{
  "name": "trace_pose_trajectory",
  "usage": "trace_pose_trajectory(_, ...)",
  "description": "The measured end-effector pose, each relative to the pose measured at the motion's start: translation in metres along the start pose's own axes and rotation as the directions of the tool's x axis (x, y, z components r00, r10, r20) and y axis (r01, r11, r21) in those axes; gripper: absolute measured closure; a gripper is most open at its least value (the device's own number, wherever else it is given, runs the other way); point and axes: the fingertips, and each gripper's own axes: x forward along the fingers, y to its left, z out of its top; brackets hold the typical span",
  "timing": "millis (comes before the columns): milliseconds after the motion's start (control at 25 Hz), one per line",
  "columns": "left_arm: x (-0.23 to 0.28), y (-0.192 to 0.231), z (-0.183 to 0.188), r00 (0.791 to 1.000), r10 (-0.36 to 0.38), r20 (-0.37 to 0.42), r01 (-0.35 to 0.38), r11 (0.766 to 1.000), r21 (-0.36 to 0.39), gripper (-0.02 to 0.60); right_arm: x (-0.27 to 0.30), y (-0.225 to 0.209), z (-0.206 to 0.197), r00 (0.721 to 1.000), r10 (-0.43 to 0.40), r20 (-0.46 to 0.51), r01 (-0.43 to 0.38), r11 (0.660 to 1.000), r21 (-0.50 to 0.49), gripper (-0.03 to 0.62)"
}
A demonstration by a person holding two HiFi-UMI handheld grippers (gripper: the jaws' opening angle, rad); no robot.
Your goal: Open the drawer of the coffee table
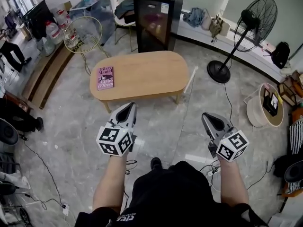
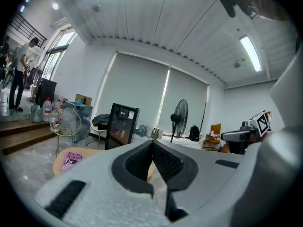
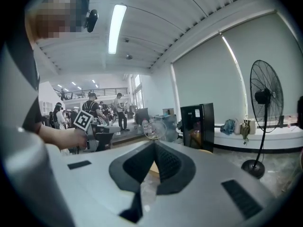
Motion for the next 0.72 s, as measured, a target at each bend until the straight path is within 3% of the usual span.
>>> trace_pose_trajectory(240, 0.024, 0.009, 0.004, 1.000, -0.004, 0.008, 0.005, 0.998, -0.068, 0.572, 0.020, -0.027, 0.011, 1.000, 0.006, 0.013, -0.006, 1.000, 0.007, 0.589)
trace_pose_trajectory(480, 0.058, 0.019, 0.002, 0.998, 0.056, -0.024, -0.057, 0.998, -0.025, 0.572, 0.058, -0.065, 0.005, 0.997, 0.070, 0.013, -0.071, 0.997, 0.032, 0.589)
trace_pose_trajectory(720, 0.128, 0.016, 0.010, 0.994, 0.099, -0.054, -0.100, 0.995, -0.017, 0.572, 0.101, -0.128, 0.020, 0.991, 0.134, 0.019, -0.135, 0.990, 0.038, 0.589)
